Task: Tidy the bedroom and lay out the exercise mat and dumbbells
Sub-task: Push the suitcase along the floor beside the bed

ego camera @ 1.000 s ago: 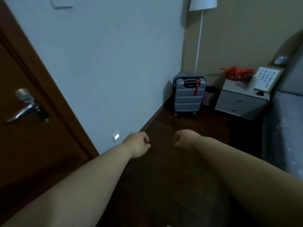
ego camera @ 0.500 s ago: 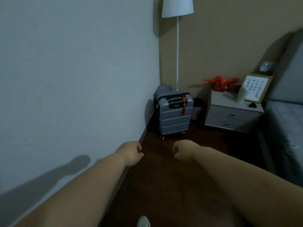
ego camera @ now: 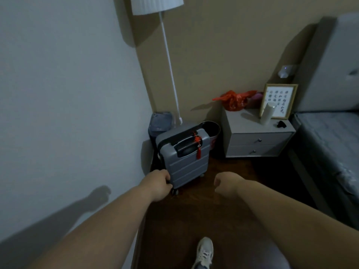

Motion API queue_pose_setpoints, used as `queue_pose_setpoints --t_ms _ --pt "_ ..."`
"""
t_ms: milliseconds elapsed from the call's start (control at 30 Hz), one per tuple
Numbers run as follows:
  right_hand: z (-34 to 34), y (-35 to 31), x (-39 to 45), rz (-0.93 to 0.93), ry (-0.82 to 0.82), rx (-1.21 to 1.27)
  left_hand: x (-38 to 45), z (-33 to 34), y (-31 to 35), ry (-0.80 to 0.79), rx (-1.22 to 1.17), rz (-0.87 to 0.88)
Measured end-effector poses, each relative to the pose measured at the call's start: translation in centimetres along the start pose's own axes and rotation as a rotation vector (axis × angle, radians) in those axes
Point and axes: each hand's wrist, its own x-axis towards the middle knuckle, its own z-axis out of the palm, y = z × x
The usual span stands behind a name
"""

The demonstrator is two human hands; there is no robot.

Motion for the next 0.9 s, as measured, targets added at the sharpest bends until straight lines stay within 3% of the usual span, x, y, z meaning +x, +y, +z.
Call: queue_pose_setpoints --t_ms 367,767,900 --pt "-9.3 -4.5 23.8 0.003 -0.068 0.057 23.5 -6.1 -1.8 -0.086 -0.034 -0.092" --pt "-8.6 -5.1 44.2 0.086 -0.069 0.171 48.0 -3.2 -5.9 -0.354 0.029 0.012" --pt "-6.9 -6.0 51.1 0.092 -0.088 0.122 54.5 -1.1 -7.6 -0.388 0.158 0.085"
